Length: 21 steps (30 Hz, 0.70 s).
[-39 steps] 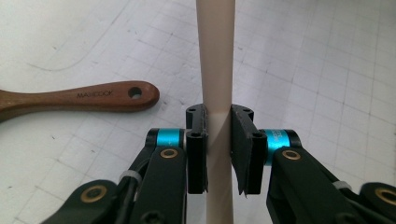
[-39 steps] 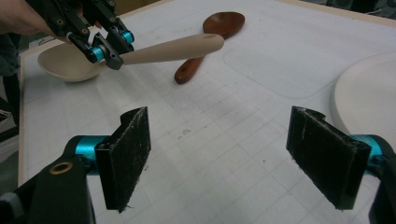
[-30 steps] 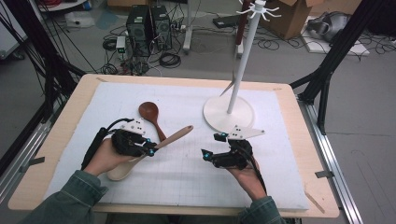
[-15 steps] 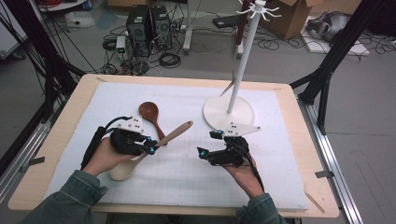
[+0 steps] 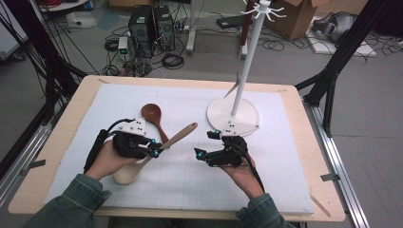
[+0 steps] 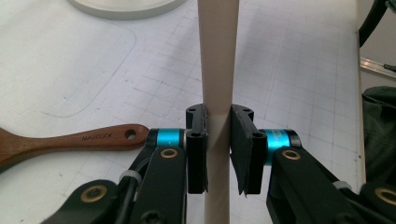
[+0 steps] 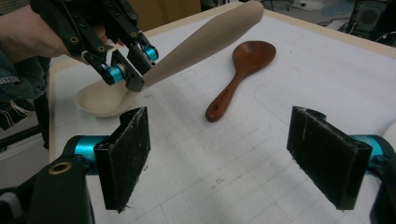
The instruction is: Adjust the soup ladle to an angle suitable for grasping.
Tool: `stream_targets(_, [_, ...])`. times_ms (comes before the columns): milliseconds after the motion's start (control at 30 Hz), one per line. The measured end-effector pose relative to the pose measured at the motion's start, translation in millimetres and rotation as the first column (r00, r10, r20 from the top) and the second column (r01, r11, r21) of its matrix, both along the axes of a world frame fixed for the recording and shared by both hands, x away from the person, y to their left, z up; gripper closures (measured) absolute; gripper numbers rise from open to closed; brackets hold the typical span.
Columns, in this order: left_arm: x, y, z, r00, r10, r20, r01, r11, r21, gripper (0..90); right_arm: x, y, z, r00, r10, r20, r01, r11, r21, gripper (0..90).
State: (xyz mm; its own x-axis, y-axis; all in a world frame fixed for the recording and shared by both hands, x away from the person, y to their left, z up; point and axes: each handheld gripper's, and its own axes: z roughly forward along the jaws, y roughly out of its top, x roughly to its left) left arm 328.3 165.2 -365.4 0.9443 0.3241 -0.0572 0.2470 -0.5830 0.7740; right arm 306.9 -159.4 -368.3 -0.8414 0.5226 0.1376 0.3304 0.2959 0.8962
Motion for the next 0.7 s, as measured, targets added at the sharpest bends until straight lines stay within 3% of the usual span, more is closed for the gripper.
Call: stream_targets(700, [-4.0,-6.8,6.4,0.9995,-0.022,0.024,0.023,0.9991,-0.035,76.5,2.4,14.8,6.4,0.9999,0.008,-0.006,-0.008,0.9998,0.016,24.3])
